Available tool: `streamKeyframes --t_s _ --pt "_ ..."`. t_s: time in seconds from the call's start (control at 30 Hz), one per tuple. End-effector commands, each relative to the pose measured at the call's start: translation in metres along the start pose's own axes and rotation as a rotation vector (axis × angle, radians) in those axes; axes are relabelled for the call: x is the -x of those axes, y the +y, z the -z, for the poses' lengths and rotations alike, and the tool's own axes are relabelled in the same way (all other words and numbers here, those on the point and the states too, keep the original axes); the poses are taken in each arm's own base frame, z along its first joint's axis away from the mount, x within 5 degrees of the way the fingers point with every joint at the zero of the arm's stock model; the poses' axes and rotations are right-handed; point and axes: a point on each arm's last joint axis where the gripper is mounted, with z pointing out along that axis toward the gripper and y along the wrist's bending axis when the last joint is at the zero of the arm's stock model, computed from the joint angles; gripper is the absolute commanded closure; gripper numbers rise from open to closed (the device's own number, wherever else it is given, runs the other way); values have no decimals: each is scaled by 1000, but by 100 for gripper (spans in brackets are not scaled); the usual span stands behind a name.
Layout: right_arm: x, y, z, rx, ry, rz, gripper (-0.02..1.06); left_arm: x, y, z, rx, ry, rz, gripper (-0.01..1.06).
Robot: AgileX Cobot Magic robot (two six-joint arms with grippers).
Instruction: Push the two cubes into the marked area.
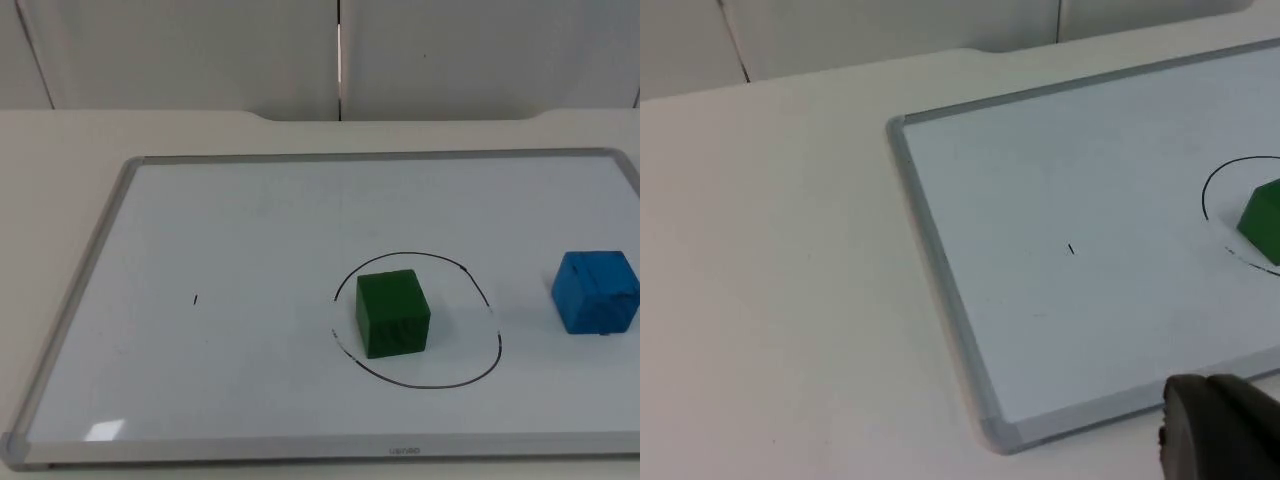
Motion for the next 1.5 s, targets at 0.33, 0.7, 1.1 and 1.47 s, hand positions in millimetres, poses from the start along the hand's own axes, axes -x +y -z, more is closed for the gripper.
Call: streamKeyframes --t_s 0.33,0.7,1.1,1.47 --pt "0 0 0 -6 -12 -2 -1 -9 -3 -22 -40 -3 27 105" --pt "0 0 0 -6 -12 -2 -1 -13 -4 -26 -58 20 29 105" --pt "0 -1 0 -11 -12 0 0 -13 -4 -26 -58 20 29 105" --pt "10 -1 -18 -9 109 4 1 -13 -4 -26 -58 20 29 105"
